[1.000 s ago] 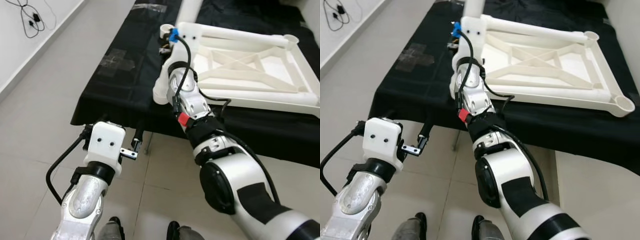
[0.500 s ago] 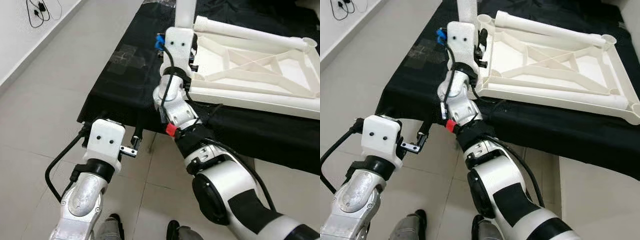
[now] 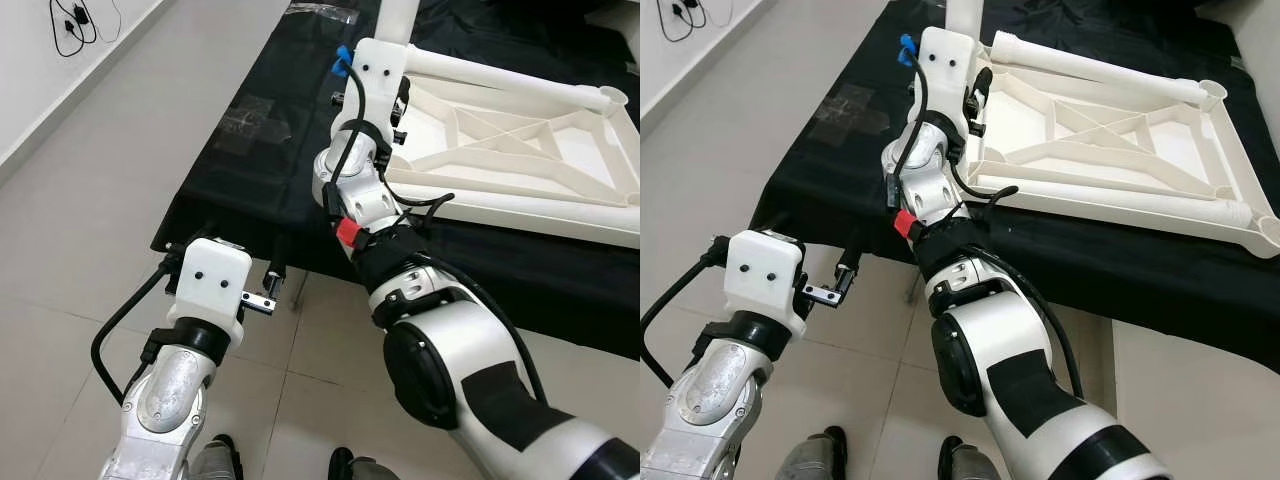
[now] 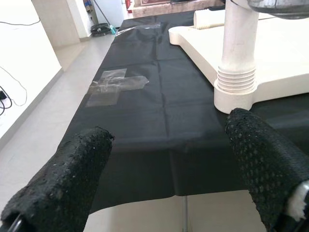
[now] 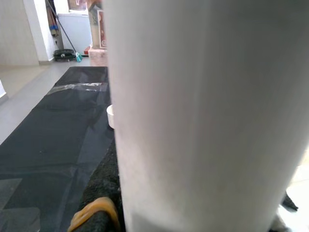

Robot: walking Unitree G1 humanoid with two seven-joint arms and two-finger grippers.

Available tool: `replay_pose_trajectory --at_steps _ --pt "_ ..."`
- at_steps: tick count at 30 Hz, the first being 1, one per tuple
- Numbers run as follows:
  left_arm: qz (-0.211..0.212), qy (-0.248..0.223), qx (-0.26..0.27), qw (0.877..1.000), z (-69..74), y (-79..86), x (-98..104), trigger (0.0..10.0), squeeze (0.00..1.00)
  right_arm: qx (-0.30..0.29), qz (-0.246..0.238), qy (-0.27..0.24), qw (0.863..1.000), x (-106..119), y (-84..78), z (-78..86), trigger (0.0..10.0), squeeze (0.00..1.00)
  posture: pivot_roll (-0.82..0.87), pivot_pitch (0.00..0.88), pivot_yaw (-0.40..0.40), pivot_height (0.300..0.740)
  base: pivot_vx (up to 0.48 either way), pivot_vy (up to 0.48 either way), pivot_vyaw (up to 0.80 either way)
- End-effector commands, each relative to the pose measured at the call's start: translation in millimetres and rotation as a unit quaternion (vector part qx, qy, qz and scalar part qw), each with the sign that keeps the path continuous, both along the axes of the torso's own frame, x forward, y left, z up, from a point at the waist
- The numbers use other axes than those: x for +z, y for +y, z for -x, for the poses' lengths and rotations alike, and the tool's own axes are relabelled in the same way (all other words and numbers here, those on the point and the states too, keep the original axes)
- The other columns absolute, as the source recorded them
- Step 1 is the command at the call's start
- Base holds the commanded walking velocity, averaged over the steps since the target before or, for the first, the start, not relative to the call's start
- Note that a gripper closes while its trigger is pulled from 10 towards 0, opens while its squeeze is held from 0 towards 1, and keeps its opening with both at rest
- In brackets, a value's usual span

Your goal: Building children table

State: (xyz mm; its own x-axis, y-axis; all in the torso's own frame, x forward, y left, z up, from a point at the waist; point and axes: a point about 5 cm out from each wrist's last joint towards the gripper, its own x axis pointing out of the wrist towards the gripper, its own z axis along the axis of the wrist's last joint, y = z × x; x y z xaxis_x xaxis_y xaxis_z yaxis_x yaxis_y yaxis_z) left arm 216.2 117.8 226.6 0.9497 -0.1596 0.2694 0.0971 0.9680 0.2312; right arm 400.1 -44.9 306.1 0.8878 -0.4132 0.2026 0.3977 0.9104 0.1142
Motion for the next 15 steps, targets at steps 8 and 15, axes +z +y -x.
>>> replay_pose_trajectory --at_steps 8,15 --pt "-0.001 0.009 0.002 1.000 0.0 0.0 -5 10.0 0.00 -0.034 -0.051 0.213 0.975 -89 -18.9 -1.2 10.0 0.00 0.14 0.283 -0.098 0.740 0.000 0.000 0.00" --pt "-0.005 0.008 -0.002 1.000 -0.2 -0.3 -4 10.0 0.00 -0.088 -0.108 0.238 0.961 -102 -36.3 0.6 10.0 0.00 0.14 0.285 -0.095 0.740 0.000 0.000 0.00"
